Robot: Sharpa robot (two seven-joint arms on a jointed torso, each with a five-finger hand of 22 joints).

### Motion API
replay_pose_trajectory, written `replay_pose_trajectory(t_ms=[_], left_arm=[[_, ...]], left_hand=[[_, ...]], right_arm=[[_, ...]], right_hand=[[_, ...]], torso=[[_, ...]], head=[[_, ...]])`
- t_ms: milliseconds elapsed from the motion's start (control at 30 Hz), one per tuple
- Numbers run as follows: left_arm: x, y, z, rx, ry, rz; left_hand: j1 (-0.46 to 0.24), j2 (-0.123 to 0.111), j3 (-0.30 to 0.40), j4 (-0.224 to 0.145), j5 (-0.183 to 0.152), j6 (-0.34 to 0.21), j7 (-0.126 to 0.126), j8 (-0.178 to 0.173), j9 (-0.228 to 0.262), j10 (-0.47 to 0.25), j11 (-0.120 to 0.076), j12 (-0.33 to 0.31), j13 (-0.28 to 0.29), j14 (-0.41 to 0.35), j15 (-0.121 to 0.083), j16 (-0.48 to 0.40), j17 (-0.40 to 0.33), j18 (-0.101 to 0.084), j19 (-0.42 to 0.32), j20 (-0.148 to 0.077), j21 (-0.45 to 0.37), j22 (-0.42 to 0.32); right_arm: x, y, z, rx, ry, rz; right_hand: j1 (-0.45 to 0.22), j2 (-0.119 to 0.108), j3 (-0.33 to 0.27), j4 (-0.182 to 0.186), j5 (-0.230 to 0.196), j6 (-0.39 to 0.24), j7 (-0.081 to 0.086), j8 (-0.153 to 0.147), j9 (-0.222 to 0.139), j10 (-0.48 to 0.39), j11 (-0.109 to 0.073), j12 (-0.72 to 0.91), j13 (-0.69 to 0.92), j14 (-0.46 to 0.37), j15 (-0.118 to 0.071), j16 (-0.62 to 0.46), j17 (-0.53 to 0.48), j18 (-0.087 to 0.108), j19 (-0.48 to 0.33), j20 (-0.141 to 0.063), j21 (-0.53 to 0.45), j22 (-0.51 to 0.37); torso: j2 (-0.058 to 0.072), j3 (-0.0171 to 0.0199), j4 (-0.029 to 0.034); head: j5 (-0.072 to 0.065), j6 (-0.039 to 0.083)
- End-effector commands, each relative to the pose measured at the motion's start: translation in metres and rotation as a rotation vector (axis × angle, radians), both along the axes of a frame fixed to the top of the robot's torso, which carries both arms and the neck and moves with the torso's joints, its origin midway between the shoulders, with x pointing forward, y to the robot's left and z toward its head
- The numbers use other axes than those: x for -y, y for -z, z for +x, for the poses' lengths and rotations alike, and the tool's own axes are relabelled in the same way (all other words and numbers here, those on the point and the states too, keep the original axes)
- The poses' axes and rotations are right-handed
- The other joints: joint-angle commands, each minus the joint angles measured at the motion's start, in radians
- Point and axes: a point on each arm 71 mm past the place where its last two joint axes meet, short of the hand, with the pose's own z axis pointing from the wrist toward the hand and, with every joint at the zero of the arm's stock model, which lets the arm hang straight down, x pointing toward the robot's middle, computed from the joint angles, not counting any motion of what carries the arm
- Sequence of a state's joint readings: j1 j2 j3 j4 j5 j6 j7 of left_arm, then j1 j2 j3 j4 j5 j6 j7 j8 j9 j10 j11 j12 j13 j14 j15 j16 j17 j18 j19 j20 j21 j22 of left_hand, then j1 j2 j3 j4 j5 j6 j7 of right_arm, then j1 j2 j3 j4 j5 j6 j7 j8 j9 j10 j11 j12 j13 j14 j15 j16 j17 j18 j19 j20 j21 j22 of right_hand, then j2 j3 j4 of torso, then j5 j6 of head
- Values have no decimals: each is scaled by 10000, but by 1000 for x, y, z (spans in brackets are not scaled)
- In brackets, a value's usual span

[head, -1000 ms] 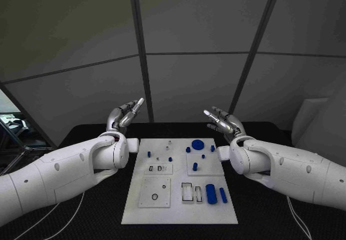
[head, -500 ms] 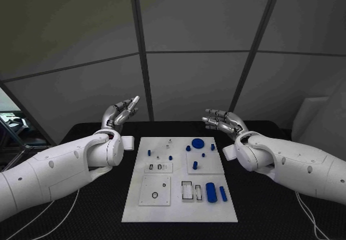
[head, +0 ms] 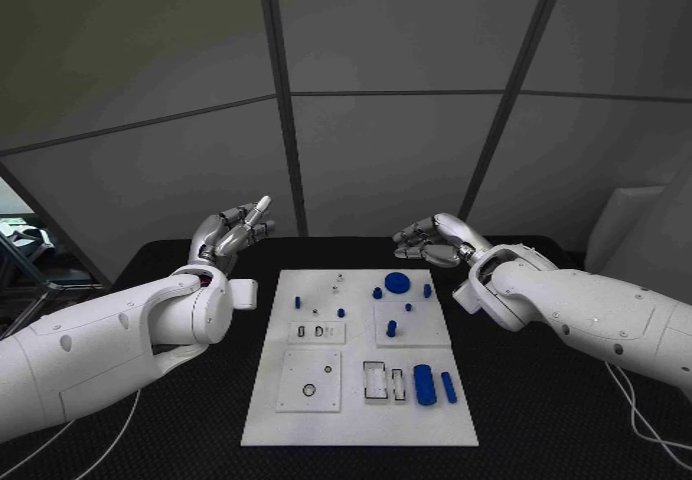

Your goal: Assemble the parts on the task board

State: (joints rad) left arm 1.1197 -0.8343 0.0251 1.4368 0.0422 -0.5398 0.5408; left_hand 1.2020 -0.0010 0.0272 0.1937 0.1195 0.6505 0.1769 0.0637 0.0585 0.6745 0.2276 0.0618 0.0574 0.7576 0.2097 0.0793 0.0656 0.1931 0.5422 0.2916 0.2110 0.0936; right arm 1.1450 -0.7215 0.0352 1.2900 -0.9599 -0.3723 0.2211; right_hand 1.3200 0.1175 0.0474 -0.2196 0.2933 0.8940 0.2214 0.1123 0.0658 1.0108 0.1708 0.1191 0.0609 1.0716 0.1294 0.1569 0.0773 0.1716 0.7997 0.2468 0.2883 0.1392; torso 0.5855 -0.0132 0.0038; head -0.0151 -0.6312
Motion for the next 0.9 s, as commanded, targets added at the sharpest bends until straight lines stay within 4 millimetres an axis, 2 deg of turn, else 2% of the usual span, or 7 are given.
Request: replay_pose_trajectory(t_ms=[33, 133, 400, 533, 633, 767, 900], left_arm=[[3, -7, -6, 475, 411, -246], [4, -11, -12, 559, 600, -345], [7, -20, -27, 576, 1079, -573], [10, -23, -32, 587, 1253, -657], [13, -24, -35, 597, 1374, -718], [16, -26, -37, 602, 1482, -773], [17, -26, -38, 604, 1534, -801]], left_hand=[[159, 25, -16, -129, 11, 569, 725, 95, 39, 1061, 50, 161, 63, 624, -77, 179, 36, -310, 800, -5, 377, 123], [421, 35, -34, -355, 6, 1025, 764, 171, 59, 1745, -59, 307, 86, 1045, -202, 311, 52, -197, 1259, -22, 599, 170], [704, 17, -96, -624, 2, 1344, 747, 202, 65, 1973, -120, 340, 67, 1354, -283, 355, 52, -131, 1620, -41, 740, 172], [719, 33, -96, -637, 6, 1356, 776, 201, 65, 1963, -116, 328, 63, 1362, -282, 349, 49, -133, 1626, -41, 738, 165], [737, 59, -93, -651, 8, 1406, 801, 208, 68, 1955, -106, 317, 60, 1372, -281, 343, 46, -134, 1634, -42, 736, 159], [746, 79, -91, -659, 9, 1432, 818, 211, 70, 1941, -96, 305, 57, 1378, -278, 338, 44, -134, 1643, -42, 735, 154], [749, 85, -92, -663, 8, 1451, 823, 214, 71, 1936, -93, 301, 57, 1379, -277, 336, 43, -134, 1646, -42, 736, 152]], right_arm=[[-14, -5, -2, 747, -1004, -2850], [-19, -13, -1, 1103, -1152, -3674], [-33, -29, 3, 1926, -1085, -5459], [-37, -29, 4, 1884, -1169, -5953], [-38, -30, 5, 1948, -1154, -6302], [-40, -30, 5, 2007, -1144, -6725], [-41, -29, 5, 1958, -1175, -7009]], right_hand=[[-199, -346, 569, -459, 40, 1008, -259, -50, 8, 1367, -419, -187, 27, 2019, -599, 406, 345, 135, 1247, -560, 991, 412], [-310, -507, 651, -522, 63, 1134, -365, -110, 9, 1596, -535, -291, 32, 2687, -806, 711, 594, 128, 1727, -795, 1504, 675], [-478, -863, 837, -574, -173, 1218, -619, -378, 7, 1762, -801, -569, 23, 4368, -1178, 2112, 1701, 90, 2637, -1407, 3253, 1674], [-568, -997, 805, -503, -407, 963, -624, -486, -7, 1107, -704, -576, 15, 4346, -1115, 2567, 2090, 67, 2453, -1380, 3593, 1910], [-559, -1027, 791, -381, -376, 961, -627, -453, 12, 1060, -736, -530, 32, 4312, -1111, 3591, 2801, 103, 2430, -1387, 4217, 2304], [-581, -1092, 837, -264, -254, 1044, -655, -442, 14, 1147, -731, -493, 16, 4279, -1140, 4711, 3588, 102, 2352, -1387, 4899, 2744], [-589, -1148, 907, -181, -211, 1076, -660, -448, 11, 1082, -725, -498, 24, 4323, -1134, 6348, 5187, 113, 2288, -1386, 5388, 3063]], torso=[[340, -20, 87], [503, -44, 155], [996, -86, 299], [1169, -117, 328], [1281, -135, 346], [1380, -134, 357], [1436, -138, 359]], head=[[-90, 28], [-157, 9], [-346, 152], [-394, 176], [-432, 176], [-464, 182], [-466, 181]])
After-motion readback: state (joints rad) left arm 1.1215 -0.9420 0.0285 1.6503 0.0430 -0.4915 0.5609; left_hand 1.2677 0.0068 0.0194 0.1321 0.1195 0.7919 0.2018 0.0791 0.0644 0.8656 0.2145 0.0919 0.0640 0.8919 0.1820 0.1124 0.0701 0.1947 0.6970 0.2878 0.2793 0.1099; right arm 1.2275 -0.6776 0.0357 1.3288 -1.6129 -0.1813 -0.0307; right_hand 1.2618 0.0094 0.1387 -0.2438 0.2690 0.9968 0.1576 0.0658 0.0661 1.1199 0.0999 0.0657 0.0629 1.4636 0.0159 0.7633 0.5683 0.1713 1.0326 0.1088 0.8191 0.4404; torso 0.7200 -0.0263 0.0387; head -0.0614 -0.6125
